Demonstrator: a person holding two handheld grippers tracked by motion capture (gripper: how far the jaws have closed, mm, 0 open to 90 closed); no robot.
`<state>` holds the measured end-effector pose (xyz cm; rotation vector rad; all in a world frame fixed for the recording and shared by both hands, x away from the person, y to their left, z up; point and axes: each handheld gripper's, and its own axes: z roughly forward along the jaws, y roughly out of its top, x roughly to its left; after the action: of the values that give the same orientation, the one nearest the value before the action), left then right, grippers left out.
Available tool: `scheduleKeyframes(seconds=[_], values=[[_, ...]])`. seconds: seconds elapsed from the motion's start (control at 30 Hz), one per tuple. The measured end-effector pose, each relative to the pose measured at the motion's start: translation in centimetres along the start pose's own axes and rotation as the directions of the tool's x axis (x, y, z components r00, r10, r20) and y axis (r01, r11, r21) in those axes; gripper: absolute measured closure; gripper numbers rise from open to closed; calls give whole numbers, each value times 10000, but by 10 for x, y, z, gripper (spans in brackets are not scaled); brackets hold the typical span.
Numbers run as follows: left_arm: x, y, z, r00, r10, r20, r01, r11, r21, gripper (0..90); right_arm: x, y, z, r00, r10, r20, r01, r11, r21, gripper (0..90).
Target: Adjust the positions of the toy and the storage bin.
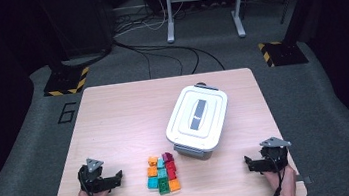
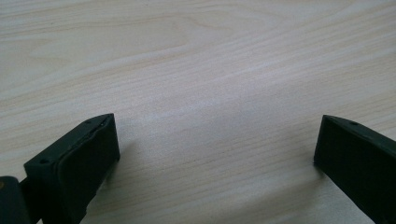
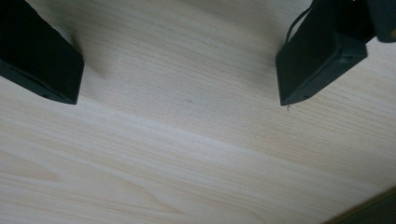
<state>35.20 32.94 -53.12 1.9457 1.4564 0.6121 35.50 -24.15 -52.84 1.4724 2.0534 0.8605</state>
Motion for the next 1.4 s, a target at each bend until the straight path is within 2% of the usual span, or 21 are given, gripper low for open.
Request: scheduleKeyframes(seconds=[0.33, 0.37, 0.53, 0.83, 1.4], values=[[0, 0, 0, 10000, -1, 0, 1, 10000, -2, 0, 4, 7, -5, 9999, 95, -115, -94, 9999, 65, 0], [0, 0, 0, 10000, -1, 0, 1, 10000, -2, 0, 4, 8, -6, 9999, -21, -134, 22, 9999, 101, 0], [0, 0, 0, 10000, 10, 2, -10, 10000, 2, 0, 6, 14, -8, 9993, 175, -327, -171, 9998, 131, 0], [0, 0, 0, 10000, 15, 2, -15, 10000, 5, 0, 11, 24, -11, 9989, 68, -460, -58, 9997, 232, 0], [0, 0, 0, 10000, 24, 12, -24, 10000, 43, 0, 23, 61, -35, 9935, -303, -1099, 277, 9993, -256, 0]])
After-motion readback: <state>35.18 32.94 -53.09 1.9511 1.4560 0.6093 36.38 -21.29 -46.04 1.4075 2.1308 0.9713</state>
